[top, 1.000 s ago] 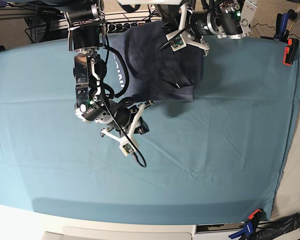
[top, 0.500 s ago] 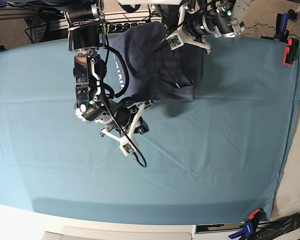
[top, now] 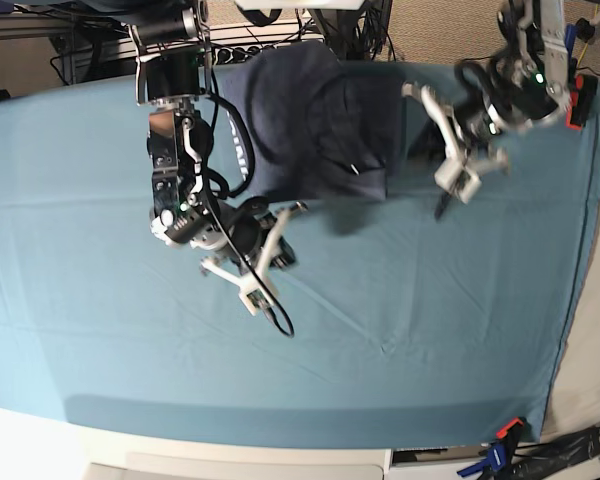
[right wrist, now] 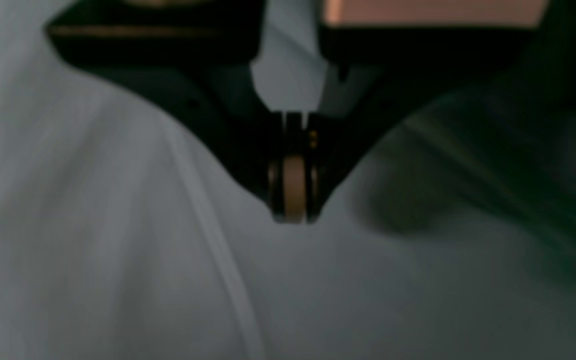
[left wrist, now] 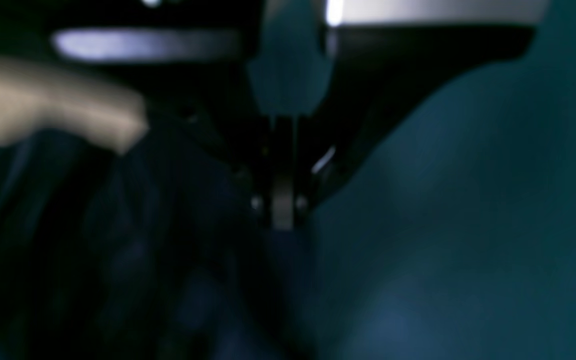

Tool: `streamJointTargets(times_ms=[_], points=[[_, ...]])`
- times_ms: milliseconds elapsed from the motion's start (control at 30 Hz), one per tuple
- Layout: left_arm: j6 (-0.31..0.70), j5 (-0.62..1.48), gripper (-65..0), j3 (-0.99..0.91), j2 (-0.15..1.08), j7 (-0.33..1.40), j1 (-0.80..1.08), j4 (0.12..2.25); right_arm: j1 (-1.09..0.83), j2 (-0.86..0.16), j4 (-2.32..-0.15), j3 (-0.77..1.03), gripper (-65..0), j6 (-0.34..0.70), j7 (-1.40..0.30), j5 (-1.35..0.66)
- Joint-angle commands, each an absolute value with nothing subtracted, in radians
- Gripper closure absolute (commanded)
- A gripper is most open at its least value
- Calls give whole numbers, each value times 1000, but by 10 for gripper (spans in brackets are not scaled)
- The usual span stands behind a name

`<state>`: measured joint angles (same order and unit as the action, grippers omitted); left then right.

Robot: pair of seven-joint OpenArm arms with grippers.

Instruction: Fold the T-shirt properly

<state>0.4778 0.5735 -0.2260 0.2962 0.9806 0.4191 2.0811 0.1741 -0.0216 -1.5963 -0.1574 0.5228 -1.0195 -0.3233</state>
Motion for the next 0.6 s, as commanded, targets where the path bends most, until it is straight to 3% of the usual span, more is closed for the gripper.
streamJointTargets(times_ms=[0, 567], points=[[485, 617, 0, -258, 316, 941, 385, 2108, 191, -25, -1607, -155, 0, 525, -1015, -321], [562, 788, 0, -278, 313, 1030, 541, 2108, 191, -25, -1607, -155, 0, 525, -1015, -320]])
